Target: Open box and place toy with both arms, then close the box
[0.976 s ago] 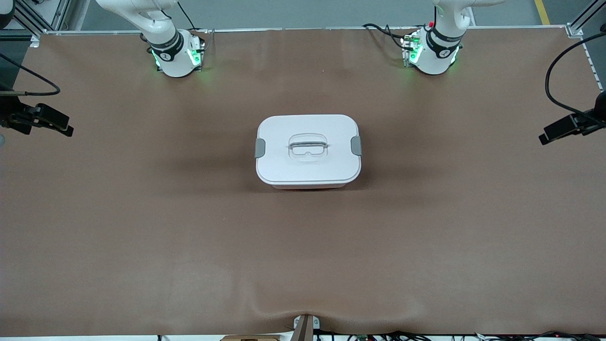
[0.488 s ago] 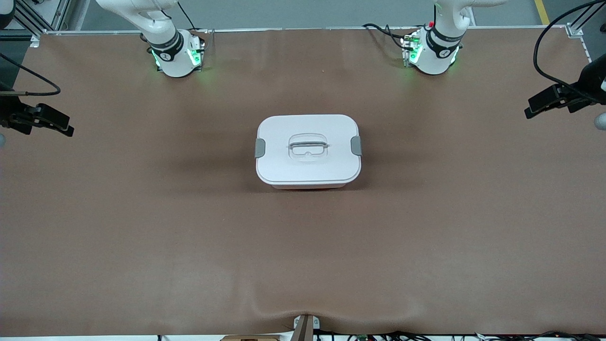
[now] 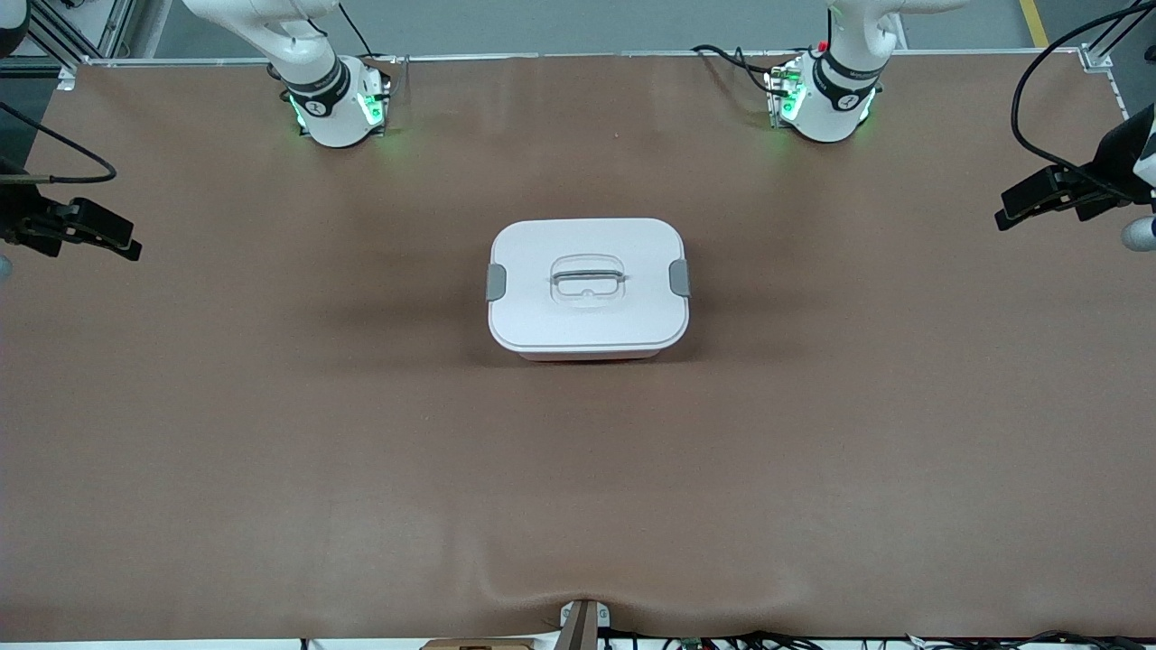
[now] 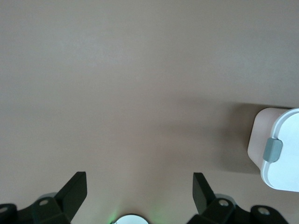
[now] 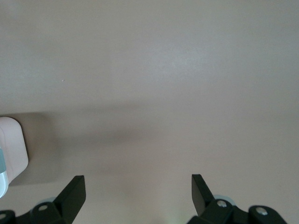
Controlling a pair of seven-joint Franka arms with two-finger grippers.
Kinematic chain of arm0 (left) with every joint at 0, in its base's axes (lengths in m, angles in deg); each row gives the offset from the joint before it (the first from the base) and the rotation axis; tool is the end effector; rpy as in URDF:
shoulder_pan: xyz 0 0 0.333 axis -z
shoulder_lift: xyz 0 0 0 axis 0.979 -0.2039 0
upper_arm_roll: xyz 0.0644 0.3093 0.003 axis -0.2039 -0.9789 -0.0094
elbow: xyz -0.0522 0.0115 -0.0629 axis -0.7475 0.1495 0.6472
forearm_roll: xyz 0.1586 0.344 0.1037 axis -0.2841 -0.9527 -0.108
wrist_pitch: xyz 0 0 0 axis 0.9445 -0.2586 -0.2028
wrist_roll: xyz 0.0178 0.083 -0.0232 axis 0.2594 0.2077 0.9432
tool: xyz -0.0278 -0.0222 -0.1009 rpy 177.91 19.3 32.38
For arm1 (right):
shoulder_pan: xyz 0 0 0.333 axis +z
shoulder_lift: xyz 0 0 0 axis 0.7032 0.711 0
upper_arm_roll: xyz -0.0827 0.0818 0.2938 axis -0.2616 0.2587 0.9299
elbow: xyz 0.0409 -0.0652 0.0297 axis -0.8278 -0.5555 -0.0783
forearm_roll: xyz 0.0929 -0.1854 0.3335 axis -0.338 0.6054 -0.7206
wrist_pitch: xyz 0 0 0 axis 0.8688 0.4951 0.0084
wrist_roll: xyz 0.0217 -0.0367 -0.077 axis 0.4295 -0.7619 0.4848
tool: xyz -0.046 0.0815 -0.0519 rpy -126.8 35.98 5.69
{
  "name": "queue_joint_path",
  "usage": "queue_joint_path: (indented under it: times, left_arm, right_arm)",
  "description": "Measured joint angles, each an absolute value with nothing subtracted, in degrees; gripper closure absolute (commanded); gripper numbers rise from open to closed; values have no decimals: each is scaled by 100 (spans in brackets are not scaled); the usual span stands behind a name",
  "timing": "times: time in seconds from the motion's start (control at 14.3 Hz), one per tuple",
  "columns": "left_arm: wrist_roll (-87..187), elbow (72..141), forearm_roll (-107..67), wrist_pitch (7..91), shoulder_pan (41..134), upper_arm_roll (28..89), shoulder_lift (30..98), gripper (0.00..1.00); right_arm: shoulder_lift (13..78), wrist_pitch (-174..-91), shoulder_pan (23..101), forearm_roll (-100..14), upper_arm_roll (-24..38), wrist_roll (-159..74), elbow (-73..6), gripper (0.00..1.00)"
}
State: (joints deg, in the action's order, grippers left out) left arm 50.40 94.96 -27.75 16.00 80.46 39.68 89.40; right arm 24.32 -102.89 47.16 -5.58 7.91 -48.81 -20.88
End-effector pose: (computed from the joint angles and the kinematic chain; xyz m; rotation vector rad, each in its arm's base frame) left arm 0.5440 -0.0171 0.6353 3.1224 0.1415 -0.0976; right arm 0.5616 -0.0180 0.6265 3.1321 -0.0950 -0.0732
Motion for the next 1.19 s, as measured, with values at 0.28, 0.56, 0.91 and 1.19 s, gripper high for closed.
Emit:
queue_joint_path:
  times: [0.28, 0.56, 0.91, 1.19]
  left_arm:
    - [4813, 9520, -2775, 1655, 8048, 3979, 8940, 0]
    - [4809, 9539, -2775, 1677, 8064, 3993, 8940, 0]
    - [4817, 9555, -2775, 1688, 8087, 4030, 8931, 0]
    - [4817, 9545, -2775, 1750, 8077, 4028, 8877, 0]
  right_arm:
    - [2433, -10257, 4716, -558, 791, -4881, -2088, 0]
    - [2435, -10202, 4716, -558, 792, -4880, -2088, 0]
    - [2444, -10200, 4716, -558, 792, -4880, -2088, 0]
    - [2444, -10200, 4716, -558, 792, -4880, -2088, 0]
